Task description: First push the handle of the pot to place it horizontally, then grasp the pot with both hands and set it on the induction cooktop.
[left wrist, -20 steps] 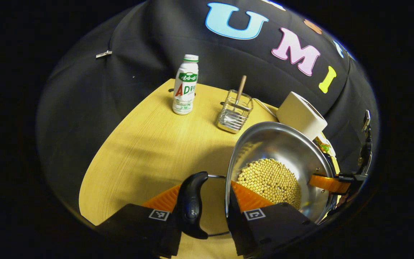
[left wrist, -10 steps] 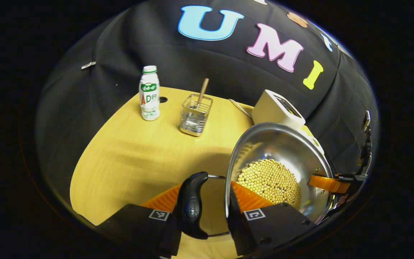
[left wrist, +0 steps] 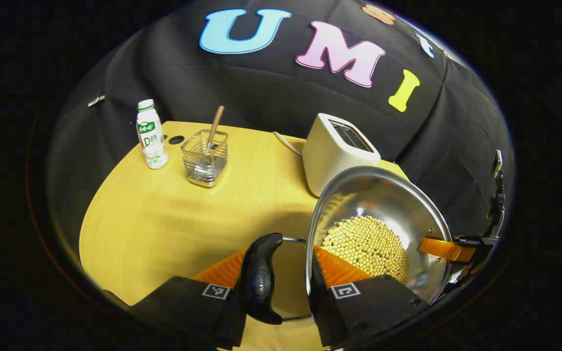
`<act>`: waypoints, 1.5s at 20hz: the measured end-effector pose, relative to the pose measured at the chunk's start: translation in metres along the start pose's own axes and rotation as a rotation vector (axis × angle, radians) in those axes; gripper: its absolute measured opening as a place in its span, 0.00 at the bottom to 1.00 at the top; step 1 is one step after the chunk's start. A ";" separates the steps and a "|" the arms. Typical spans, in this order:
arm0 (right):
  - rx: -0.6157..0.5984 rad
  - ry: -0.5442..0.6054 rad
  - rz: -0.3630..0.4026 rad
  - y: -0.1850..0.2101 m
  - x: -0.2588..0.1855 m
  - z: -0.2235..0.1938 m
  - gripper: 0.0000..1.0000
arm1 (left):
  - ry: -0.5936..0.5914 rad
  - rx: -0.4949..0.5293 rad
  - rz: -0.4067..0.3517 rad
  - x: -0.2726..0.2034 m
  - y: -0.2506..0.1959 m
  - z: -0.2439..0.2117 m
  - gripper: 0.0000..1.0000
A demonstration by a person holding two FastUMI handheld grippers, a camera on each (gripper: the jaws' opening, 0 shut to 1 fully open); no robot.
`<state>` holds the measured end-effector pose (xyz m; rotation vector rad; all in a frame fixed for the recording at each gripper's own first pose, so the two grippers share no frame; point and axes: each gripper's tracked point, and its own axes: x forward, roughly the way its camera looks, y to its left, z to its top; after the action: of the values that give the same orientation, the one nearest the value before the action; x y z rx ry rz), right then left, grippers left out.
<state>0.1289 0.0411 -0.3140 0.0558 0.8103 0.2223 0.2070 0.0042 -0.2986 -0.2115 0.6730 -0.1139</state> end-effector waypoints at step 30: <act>0.035 0.010 -0.008 -0.124 0.042 0.009 0.61 | -0.002 -0.029 -0.009 0.076 -0.095 -0.022 0.60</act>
<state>0.1856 -0.0704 -0.3546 0.0840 0.8242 0.2010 0.2490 -0.1044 -0.3394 -0.2425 0.6720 -0.1121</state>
